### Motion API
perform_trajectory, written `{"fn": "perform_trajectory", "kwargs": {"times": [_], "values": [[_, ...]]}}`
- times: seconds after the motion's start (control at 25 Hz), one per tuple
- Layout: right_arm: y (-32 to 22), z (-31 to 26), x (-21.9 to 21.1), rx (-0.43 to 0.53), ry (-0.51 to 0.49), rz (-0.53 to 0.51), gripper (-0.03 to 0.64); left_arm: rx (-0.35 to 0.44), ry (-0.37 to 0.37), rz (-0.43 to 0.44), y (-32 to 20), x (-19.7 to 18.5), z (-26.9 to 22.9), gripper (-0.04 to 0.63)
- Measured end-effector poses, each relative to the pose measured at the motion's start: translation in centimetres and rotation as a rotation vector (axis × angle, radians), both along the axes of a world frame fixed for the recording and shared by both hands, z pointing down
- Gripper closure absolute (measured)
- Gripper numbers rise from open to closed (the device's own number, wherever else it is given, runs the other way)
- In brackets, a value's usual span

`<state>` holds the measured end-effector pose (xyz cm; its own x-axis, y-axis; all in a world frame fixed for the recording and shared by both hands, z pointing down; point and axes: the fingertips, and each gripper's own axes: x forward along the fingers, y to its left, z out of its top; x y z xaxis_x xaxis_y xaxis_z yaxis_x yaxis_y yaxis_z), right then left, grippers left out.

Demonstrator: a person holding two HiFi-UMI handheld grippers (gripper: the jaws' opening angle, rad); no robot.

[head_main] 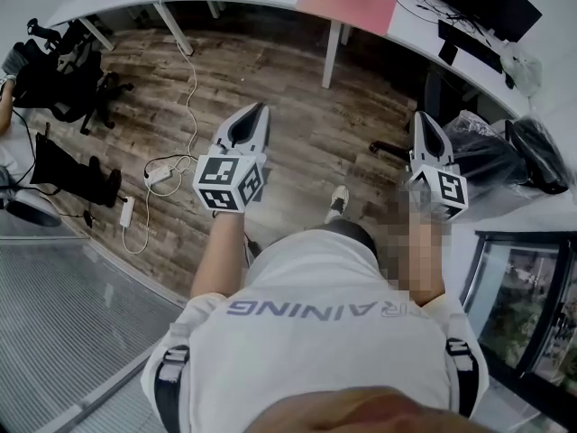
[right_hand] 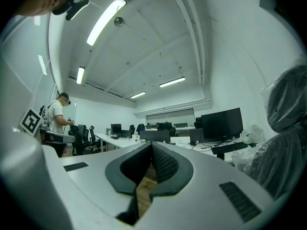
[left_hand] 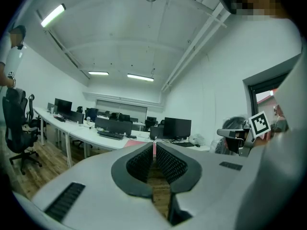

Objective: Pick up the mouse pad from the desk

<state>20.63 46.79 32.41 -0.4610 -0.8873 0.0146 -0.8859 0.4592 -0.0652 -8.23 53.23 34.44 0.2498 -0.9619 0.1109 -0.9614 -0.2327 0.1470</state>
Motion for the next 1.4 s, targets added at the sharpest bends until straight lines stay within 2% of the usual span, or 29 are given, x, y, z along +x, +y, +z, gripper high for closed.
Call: {"fn": "perform_trajectory", "kwargs": {"times": [0.32, 0.56, 0.88, 1.16, 1.4], "values": [[-2.0, 1.4, -2.0, -0.029, 0.006, -0.01, 0.594, -0.024, 0.002, -0.011, -1.7, -2.0, 1.0, 0.549], [-7.0, 1.6, -3.6, -0.039, -0.005, -0.029, 0.594, -0.035, -0.012, -0.023, -5.8, -3.2, 1.0, 0.549], [-15.0, 1.4, -6.3, -0.064, -0.006, -0.081, 0.594, -0.046, -0.014, -0.086, -12.5, -6.1, 0.1, 0.549], [-22.9, 1.3, -6.4, -0.077, 0.01, -0.112, 0.594, -0.058, -0.005, -0.104, -19.7, -5.6, 0.0, 0.549], [-30.1, 1.3, -5.0, -0.072, 0.01, -0.136, 0.594, -0.061, -0.014, -0.112, -26.6, -3.5, 0.2, 0.549]]}}
